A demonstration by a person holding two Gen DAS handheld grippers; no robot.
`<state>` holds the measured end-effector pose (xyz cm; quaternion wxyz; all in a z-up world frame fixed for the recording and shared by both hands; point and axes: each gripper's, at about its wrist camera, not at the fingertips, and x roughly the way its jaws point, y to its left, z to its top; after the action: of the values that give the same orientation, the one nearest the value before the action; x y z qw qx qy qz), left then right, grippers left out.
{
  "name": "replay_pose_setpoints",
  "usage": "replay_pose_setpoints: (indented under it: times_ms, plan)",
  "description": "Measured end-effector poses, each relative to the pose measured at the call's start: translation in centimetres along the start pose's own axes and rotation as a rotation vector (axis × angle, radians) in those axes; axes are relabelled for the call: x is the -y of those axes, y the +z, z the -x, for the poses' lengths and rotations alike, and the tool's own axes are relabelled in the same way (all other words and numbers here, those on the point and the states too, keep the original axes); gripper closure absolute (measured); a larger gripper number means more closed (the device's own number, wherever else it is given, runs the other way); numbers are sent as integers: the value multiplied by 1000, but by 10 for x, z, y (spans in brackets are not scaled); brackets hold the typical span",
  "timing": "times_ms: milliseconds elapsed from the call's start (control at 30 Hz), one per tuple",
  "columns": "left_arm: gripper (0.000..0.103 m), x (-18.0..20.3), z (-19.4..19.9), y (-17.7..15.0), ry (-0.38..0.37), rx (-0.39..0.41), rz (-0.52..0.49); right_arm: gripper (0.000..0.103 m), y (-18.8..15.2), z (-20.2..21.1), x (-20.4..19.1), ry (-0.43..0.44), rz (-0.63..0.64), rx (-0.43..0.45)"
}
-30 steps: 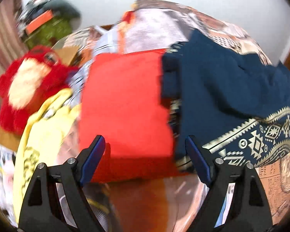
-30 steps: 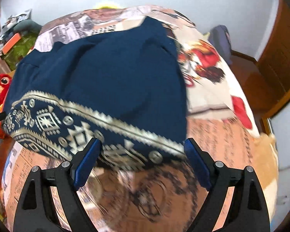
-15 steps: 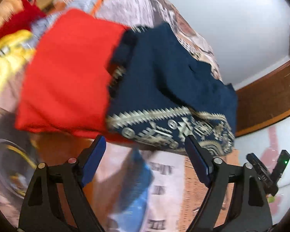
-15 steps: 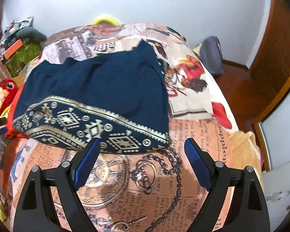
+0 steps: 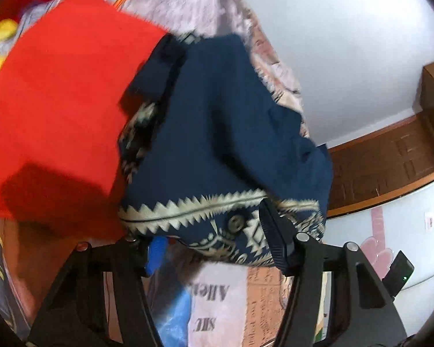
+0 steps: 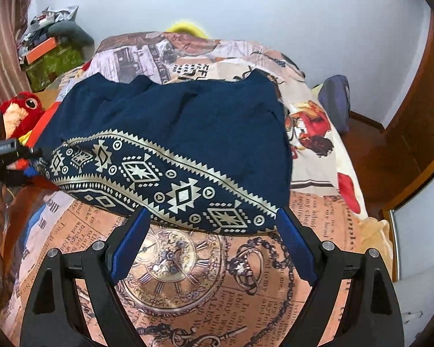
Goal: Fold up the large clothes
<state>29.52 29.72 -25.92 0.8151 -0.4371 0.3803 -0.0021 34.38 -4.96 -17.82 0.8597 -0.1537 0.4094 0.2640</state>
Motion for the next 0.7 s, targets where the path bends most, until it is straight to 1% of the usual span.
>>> replay_pose_setpoints:
  times_ms: [67, 100, 133, 200, 267, 300, 367, 500, 600, 633, 667, 700]
  plan:
    - [44, 11, 7, 4, 31, 70, -54, 16, 1, -2, -2, 1, 3, -1]
    - [44, 15, 10, 5, 30, 98, -71, 16, 1, -3, -3, 2, 2, -3]
    - [44, 16, 9, 5, 25, 103, -68, 17, 2, -5, -4, 3, 0, -3]
    - [44, 12, -1, 2, 37, 96, -42, 16, 4, -7, -5, 7, -6, -5]
    - [44, 1, -14, -1, 66, 66, -5, 16, 6, -10, -7, 12, -15, -10]
    - [44, -5, -23, -3, 72, 55, 20, 17, 6, -12, -8, 14, -18, -12]
    - [44, -13, -32, -4, 70, 56, 53, 16, 8, -14, -10, 21, -23, -16]
    - [44, -13, -32, 2, 65, 112, 88, 16, 9, -20, -14, 23, -21, -28]
    - [44, -9, -35, 17, 27, 158, 175, 17, 12, -25, -16, 20, -19, -47]
    - [46, -8, -36, 22, 25, 168, 200, 16, 13, -27, -16, 20, -24, -55]
    - [53, -5, -37, 28, 30, 186, 221, 17, 15, -28, -16, 21, -32, -63]
    - [65, -3, -36, 32, 40, 198, 226, 17, 17, -28, -16, 23, -40, -68]
